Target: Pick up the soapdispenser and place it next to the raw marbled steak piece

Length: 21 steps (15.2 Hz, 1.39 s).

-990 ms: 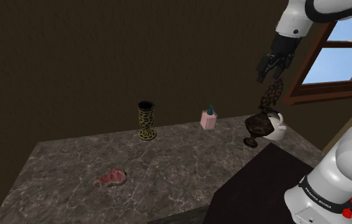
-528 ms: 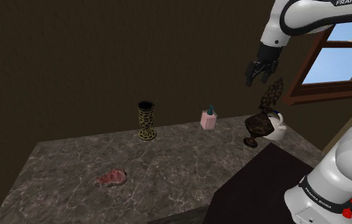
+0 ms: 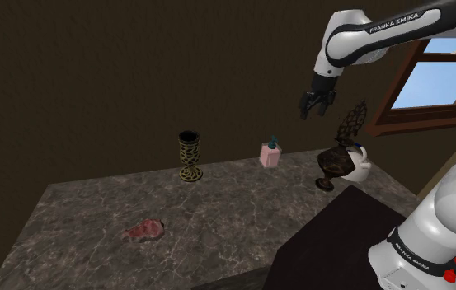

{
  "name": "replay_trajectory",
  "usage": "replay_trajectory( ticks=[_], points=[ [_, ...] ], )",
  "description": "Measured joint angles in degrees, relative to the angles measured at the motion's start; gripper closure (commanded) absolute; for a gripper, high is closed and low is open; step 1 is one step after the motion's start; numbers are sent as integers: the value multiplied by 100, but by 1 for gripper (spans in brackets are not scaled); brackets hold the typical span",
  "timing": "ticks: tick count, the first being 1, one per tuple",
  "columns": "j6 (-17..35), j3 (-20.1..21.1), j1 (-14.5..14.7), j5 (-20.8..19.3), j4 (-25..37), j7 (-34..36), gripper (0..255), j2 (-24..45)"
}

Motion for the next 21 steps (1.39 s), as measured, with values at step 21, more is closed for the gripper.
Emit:
replay_trajectory(
  ticks=[21],
  points=[
    [920, -164, -520, 1085, 3469, -1226, 0, 4947]
  ],
)
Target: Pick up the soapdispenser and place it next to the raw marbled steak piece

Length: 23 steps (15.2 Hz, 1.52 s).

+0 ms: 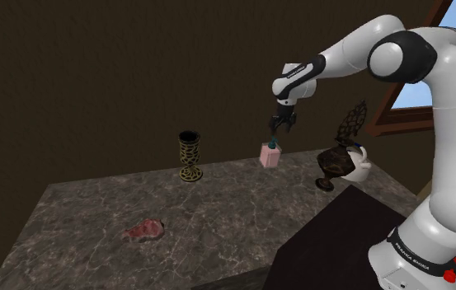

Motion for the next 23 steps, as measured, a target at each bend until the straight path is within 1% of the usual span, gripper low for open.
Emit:
replay_trajectory(
  ticks=[4, 5, 12, 18, 19, 23],
  points=[
    [-218, 78, -178, 102, 1084, -71, 0, 957],
    [-196, 88, -211, 118, 1182, -94, 0, 1090],
    [114, 138, -240, 172, 1216, -121, 0, 1444],
    [146, 142, -251, 178, 1229, -130, 0, 1487],
    [146, 142, -251, 178, 1229, -130, 255, 1487],
    [146, 141, -251, 178, 1230, -130, 255, 1485]
  ],
)
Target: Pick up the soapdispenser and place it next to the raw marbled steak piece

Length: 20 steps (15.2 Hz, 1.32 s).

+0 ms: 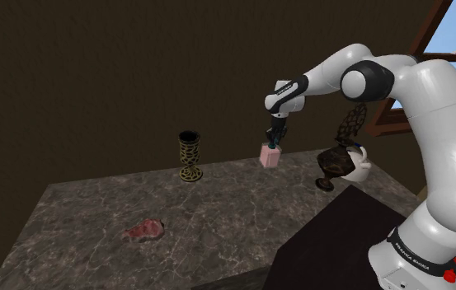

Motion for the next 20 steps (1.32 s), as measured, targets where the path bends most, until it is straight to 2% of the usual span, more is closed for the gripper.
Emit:
replay_trajectory(
  ticks=[8, 20],
  points=[
    [-44, -8, 9, -9, -35, 4, 255, -76],
    [-599, -87, 57, -101, -52, 53, 255, -651]
  ],
)
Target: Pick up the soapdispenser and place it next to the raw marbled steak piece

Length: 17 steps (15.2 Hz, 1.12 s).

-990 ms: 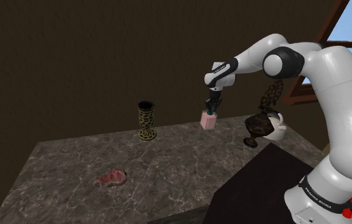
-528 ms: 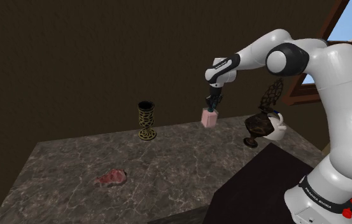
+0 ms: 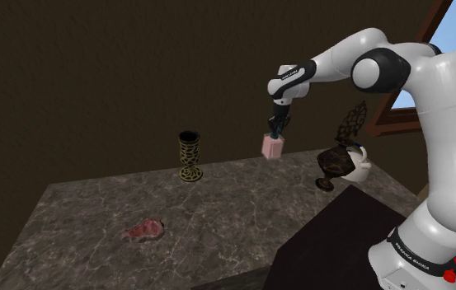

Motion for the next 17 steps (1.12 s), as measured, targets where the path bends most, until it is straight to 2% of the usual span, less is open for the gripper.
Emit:
replay_trajectory(
  ticks=[17],
  points=[
    [-926, -85, 52, -130, 264, 83, 255, -669]
  ],
)
